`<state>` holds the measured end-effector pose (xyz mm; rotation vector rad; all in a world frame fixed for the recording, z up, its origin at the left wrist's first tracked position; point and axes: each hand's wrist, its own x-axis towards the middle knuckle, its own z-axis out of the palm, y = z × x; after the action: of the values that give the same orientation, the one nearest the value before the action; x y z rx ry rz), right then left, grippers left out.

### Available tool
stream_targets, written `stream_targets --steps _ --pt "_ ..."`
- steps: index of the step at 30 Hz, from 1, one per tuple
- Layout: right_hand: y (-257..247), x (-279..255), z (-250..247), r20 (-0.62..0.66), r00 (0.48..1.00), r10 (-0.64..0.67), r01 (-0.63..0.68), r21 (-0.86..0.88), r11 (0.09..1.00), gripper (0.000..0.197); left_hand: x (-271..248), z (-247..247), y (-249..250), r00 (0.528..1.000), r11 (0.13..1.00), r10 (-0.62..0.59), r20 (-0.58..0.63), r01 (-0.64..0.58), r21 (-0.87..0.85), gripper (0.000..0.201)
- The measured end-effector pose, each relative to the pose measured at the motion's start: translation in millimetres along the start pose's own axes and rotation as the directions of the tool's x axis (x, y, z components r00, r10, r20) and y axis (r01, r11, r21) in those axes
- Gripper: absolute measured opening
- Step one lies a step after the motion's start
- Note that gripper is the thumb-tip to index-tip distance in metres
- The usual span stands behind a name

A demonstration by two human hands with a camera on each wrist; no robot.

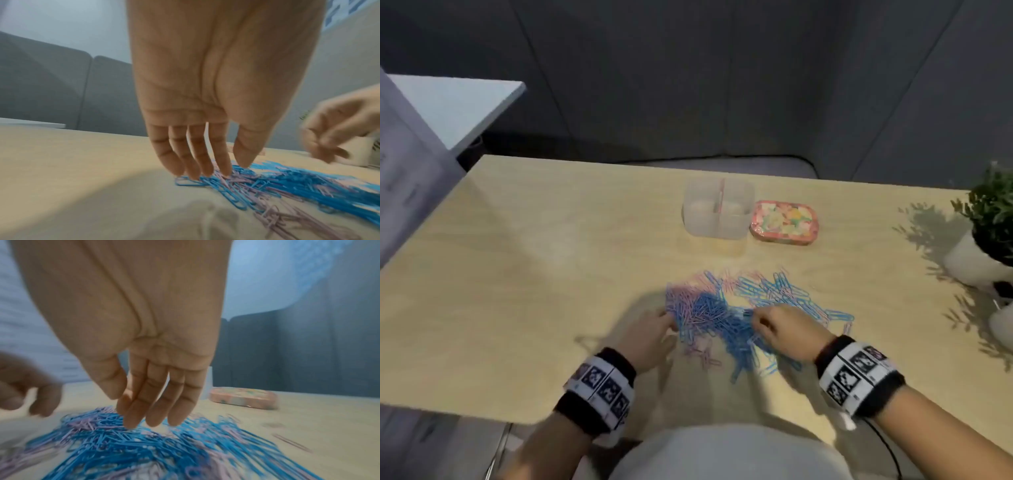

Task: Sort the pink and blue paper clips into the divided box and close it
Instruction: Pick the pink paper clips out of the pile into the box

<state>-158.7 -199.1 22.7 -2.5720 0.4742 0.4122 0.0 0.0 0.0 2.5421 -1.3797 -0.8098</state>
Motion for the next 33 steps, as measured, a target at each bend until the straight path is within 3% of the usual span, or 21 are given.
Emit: stream_targets --steps 3,6,9,15,16,19,22,26,28,33 --pt "-21 44 10 -0.053 0.993 -0.104 0.095 -0.152 0.984 0.031 25 10 9 0.993 0.999 0.041 -0.111 -0.037 0.038 0.037" --pt "-27 70 23 -0.015 0.987 -0.161 0.151 -0.269 0.951 0.047 35 21 18 0.994 0.981 0.067 -0.090 -0.049 0.190 0.052" --pt "-18 81 25 -0.064 0.987 -0.146 0.121 -0.292 0.949 0.055 35 28 18 0.997 0.966 0.065 -0.045 -0.052 0.253 0.057" --pt "6 86 24 -0.130 0.991 -0.035 -0.004 -0.293 0.956 0.047 26 31 22 0.970 0.947 0.238 -0.048 -0.220 0.235 0.054" --pt "11 86 23 -0.175 0.985 -0.008 -0.038 -0.254 0.966 0.042 26 30 20 0.974 0.959 0.224 -0.042 -0.212 0.188 0.046" --pt "13 87 13 -0.291 0.957 0.018 -0.038 -0.063 0.997 0.032 34 17 7 0.958 0.985 0.166 -0.232 -0.171 -0.001 0.029" --pt "4 101 4 -0.251 0.968 0.005 0.008 0.048 0.999 0.035 54 -3 -9 0.956 0.996 0.028 -0.292 -0.051 -0.071 0.026" --pt "-11 123 6 -0.068 0.995 -0.078 0.071 -0.101 0.992 0.068 83 -20 -14 0.988 1.000 -0.006 -0.155 0.010 0.020 0.056" --pt "-17 129 11 -0.031 0.997 -0.077 0.070 -0.189 0.979 0.075 91 -22 -11 0.997 0.999 -0.021 -0.079 0.024 0.046 0.063" --pt "-29 132 22 -0.088 0.992 -0.093 0.078 -0.153 0.985 0.044 102 -22 -9 0.994 1.000 -0.028 -0.106 0.028 -0.005 0.039"
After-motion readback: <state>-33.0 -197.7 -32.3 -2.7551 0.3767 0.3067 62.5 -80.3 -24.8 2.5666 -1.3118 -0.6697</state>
